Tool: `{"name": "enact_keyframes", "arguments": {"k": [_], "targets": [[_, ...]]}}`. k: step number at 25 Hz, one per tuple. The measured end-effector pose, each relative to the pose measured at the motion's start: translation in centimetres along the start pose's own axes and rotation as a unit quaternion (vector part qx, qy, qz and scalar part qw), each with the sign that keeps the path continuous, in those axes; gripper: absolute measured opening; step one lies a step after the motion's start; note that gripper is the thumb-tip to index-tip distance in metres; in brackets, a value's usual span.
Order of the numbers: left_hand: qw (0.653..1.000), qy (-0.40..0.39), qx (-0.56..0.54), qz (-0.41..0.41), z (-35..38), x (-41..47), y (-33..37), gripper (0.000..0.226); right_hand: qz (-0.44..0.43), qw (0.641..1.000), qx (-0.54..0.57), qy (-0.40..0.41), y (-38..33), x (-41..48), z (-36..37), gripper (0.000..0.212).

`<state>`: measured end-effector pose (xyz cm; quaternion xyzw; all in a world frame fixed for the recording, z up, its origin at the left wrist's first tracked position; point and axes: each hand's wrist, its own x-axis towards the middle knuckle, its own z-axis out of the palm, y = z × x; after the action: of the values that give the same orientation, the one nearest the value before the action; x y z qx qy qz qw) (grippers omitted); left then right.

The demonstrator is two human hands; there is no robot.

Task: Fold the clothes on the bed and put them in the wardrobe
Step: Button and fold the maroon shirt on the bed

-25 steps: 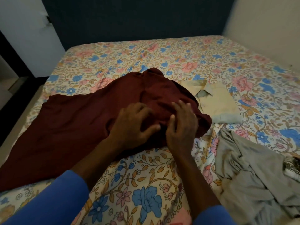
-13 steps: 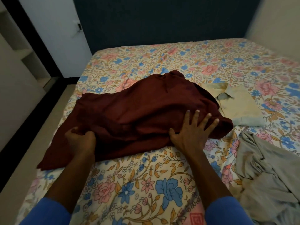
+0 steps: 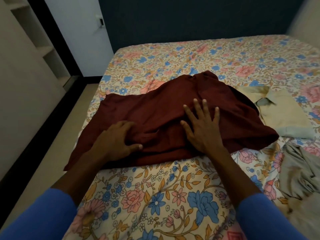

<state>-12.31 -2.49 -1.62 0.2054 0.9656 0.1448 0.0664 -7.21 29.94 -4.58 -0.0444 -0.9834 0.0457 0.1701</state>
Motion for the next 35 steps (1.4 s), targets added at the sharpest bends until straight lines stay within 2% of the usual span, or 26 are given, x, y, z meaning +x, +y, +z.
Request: {"name": "enact_keyframes", "arguments": {"k": [2,4,5,7,10,12,14,15,16,17,18,19,20,22,24,25,26,27,28,29,30,32,34,35], "targets": [[0.999,0.031,-0.025,-0.035,-0.3,-0.3,-0.9,0.078,-0.025,0.999,-0.012,-0.037,-0.6,2.7,0.6,0.074],[0.995,0.029,0.062,-0.072,-1.1,1.1,-2.0,0.057,-0.015,0.999,-0.034,-0.034,-1.0,3.9,1.6,0.076],[0.991,0.011,0.107,-0.079,-1.6,1.7,-2.4,0.048,-0.010,0.999,-0.039,0.001,-1.1,3.5,2.2,0.075],[0.990,-0.033,0.113,-0.074,-2.1,2.6,-3.0,0.041,0.002,0.995,-0.036,0.098,-1.0,2.0,3.3,0.074],[0.997,-0.037,0.062,-0.040,-1.7,3.4,-3.6,0.024,0.001,0.984,-0.019,0.175,-1.1,1.0,3.5,0.072],[0.999,0.034,-0.014,-0.021,-1.7,3.7,-3.6,0.018,-0.010,0.982,-0.012,0.188,-1.3,1.2,3.8,0.067],[0.984,0.097,-0.149,-0.029,-2.9,4.3,-3.9,0.021,-0.005,0.980,-0.009,0.198,-1.3,1.1,4.4,0.065],[0.976,0.116,-0.182,-0.035,-3.7,4.7,-4.1,0.023,-0.003,0.979,-0.009,0.204,-1.2,1.1,4.6,0.064],[0.978,0.129,-0.162,-0.038,-4.7,4.9,-4.6,0.027,-0.002,0.977,-0.007,0.214,-1.1,1.0,4.5,0.064],[0.987,0.132,-0.086,-0.041,-5.3,5.0,-5.1,0.035,-0.005,0.974,-0.008,0.225,-1.0,1.0,4.5,0.063],[0.990,0.128,0.032,-0.050,-5.7,5.1,-5.6,0.046,-0.008,0.973,-0.009,0.230,-1.0,1.0,4.4,0.062],[0.978,0.120,0.164,-0.057,-5.7,5.0,-6.0,0.057,-0.011,0.973,-0.013,0.229,-1.1,1.1,4.4,0.062],[0.960,0.110,0.253,-0.048,-5.2,4.6,-6.1,0.067,-0.013,0.976,-0.017,0.216,-1.3,1.2,4.4,0.061],[0.952,0.119,0.281,-0.003,-2.8,3.4,-5.9,0.078,0.007,0.984,0.030,0.178,-1.7,1.3,4.0,0.060],[0.971,0.164,0.167,0.050,-1.4,2.5,-4.2,0.074,0.079,0.974,0.138,0.158,-1.5,3.2,1.7,0.058],[0.980,0.172,0.088,0.054,-1.3,2.3,-3.0,0.070,0.111,0.974,0.154,0.125,-0.9,4.8,0.4,0.055],[0.987,0.156,0.002,0.030,-1.6,2.2,-1.7,0.069,0.123,0.983,0.123,0.051,-0.2,6.6,-1.0,0.050],[0.991,0.124,-0.057,-0.008,-2.0,2.1,-0.7,0.069,0.109,0.991,0.071,-0.040,0.5,8.3,-2.4,0.043],[0.995,0.070,-0.069,-0.030,-2.5,2.0,0.0,0.070,0.081,0.990,0.023,-0.110,0.9,9.8,-3.5,0.034],[0.999,0.006,-0.029,-0.019,-2.9,1.8,0.5,0.068,0.056,0.990,-0.006,-0.130,1.3,10.7,-3.9,0.026],[0.999,-0.048,0.026,0.003,-3.1,1.5,0.8,0.063,0.041,0.994,-0.005,-0.103,1.7,11.2,-4.0,0.022],[0.991,-0.109,0.066,0.028,-3.1,1.1,0.4,0.043,0.091,0.993,0.058,0.037,1.7,10.9,-3.9,0.020],[0.995,-0.095,0.018,0.025,-3.4,0.6,-0.2,0.027,0.170,0.972,0.061,0.153,0.6,9.6,-3.7,0.021],[0.998,-0.046,0.027,0.045,-3.4,0.1,-0.4,0.021,0.175,0.967,0.042,0.183,-0.2,8.6,-3.2,0.024]]}}
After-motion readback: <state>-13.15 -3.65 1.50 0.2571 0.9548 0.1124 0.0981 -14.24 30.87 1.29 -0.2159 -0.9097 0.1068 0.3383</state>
